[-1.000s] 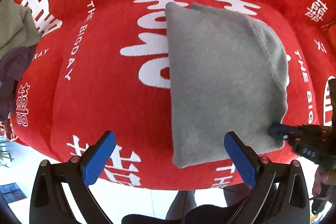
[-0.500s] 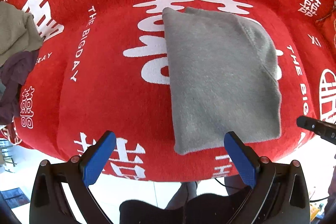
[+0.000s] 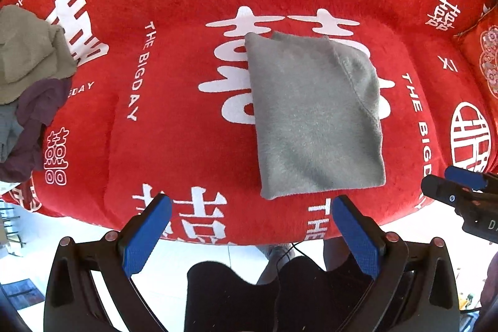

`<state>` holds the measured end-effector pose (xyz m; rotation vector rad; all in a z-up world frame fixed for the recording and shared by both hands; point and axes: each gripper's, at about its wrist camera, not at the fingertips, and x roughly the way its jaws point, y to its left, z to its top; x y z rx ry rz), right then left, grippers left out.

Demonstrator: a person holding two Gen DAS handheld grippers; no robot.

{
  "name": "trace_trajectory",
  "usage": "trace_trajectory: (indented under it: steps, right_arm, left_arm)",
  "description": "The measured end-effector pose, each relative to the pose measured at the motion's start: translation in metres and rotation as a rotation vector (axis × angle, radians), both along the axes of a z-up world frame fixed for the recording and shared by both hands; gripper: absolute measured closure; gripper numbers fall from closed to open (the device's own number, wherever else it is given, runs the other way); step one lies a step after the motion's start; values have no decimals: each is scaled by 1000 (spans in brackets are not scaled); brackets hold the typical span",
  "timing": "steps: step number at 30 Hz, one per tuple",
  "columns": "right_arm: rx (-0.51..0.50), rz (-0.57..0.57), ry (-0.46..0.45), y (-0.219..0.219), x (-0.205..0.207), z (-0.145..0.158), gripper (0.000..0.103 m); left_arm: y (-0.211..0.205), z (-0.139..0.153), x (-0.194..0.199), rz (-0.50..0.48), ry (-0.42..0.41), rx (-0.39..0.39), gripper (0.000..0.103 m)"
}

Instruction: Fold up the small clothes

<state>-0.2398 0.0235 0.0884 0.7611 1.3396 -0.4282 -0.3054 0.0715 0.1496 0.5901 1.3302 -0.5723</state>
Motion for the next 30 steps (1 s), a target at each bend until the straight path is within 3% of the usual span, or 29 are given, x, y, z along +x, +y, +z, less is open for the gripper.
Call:
trace_trajectory:
  steps: [5, 6, 11, 13, 14, 15, 30]
  right_arm:
    - [14, -24, -1, 0, 6, 17, 27]
    - [4, -23, -3, 0, 7, 22, 22]
    - [-70, -4, -21, 2, 14, 43, 17]
    - [-90, -18, -35, 1, 16, 49, 12]
    - [-94, -23, -40, 1, 16, 50, 2]
    - [-102, -27, -45, 0, 17, 51, 0]
    - [-169, 10, 48, -1, 38, 56, 0]
  left_arm:
    - [4, 13, 6, 14, 7, 7, 0]
    - [4, 16, 6, 15, 4, 5, 0]
    - [3, 26, 6, 13, -3, -11, 0]
    - [2, 28, 7, 14, 1, -13, 0]
    - [2, 28, 7, 13, 4, -14, 0]
    - [0, 29, 7, 14, 6, -15, 0]
    - [-6, 30, 20, 53, 25, 1, 0]
